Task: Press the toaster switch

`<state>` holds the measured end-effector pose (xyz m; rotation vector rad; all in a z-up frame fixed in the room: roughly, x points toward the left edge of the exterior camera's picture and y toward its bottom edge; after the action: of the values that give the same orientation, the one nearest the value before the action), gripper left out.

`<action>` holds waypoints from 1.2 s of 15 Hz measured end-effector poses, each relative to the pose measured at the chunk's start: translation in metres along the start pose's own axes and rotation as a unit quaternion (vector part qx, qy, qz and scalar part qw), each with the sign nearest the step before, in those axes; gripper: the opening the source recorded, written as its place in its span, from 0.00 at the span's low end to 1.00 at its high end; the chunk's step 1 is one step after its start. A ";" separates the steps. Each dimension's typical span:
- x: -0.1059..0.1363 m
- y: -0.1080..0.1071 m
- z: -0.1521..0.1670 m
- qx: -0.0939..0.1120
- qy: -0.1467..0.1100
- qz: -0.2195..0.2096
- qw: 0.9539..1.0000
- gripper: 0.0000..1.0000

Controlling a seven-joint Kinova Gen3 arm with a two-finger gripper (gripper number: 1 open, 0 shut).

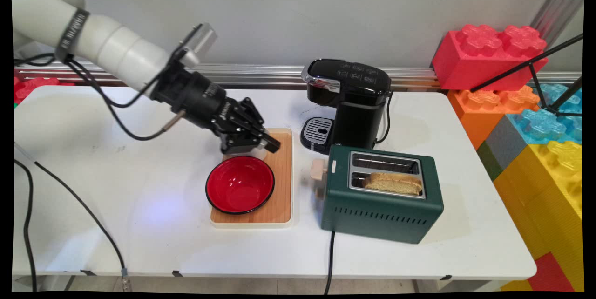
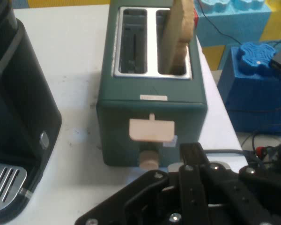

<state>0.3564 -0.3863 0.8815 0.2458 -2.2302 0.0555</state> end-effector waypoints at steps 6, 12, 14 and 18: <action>0.002 -0.009 0.039 0.001 0.004 -0.009 1.000 0.00; 0.000 -0.017 0.067 0.001 0.005 -0.015 1.000 0.00; 0.000 -0.018 0.073 0.001 0.005 -0.016 1.000 0.00; -0.002 -0.021 0.085 -0.001 0.005 -0.020 1.000 0.00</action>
<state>0.2958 -0.4175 0.8259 0.2872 -2.2139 0.0332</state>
